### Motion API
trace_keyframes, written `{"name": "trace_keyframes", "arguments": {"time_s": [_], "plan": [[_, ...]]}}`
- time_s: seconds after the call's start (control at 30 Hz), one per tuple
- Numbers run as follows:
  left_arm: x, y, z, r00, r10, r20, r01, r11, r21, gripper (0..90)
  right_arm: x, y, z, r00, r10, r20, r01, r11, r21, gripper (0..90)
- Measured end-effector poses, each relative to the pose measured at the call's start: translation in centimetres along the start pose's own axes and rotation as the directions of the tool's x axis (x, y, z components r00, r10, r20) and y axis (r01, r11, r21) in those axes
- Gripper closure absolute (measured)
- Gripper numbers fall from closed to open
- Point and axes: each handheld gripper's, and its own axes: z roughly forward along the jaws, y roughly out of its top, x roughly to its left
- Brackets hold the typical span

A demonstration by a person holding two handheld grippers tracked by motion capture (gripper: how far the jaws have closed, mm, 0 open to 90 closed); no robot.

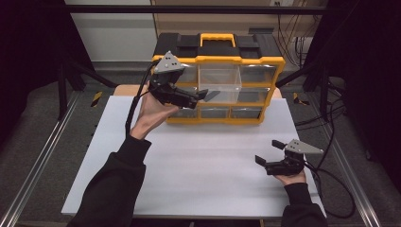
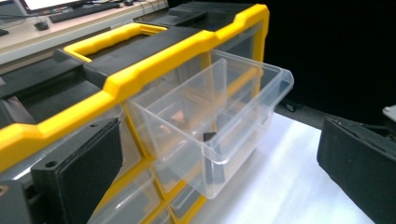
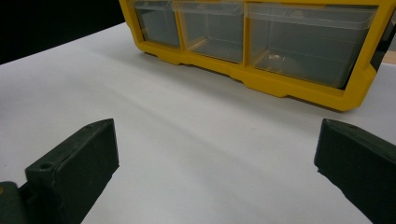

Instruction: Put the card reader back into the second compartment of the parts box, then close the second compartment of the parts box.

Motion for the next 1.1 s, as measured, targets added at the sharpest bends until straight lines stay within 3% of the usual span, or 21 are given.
{"name": "trace_keyframes", "arguments": {"time_s": [0.27,1.1], "plan": [[-0.5,-0.8,-0.5,0.9998,0.016,0.010,-0.016,0.9999,-0.006,0.0,0.0,0.0,0.1,1.0000,0.002,-0.001,-0.002,1.000,0.002,0.2],[-1.5,-4.3,-1.1,0.9993,0.009,0.036,-0.008,0.9999,-0.015,0.0,-0.1,-0.1,0.1,1.0000,0.008,0.002,-0.008,1.000,0.002,0.2]]}}
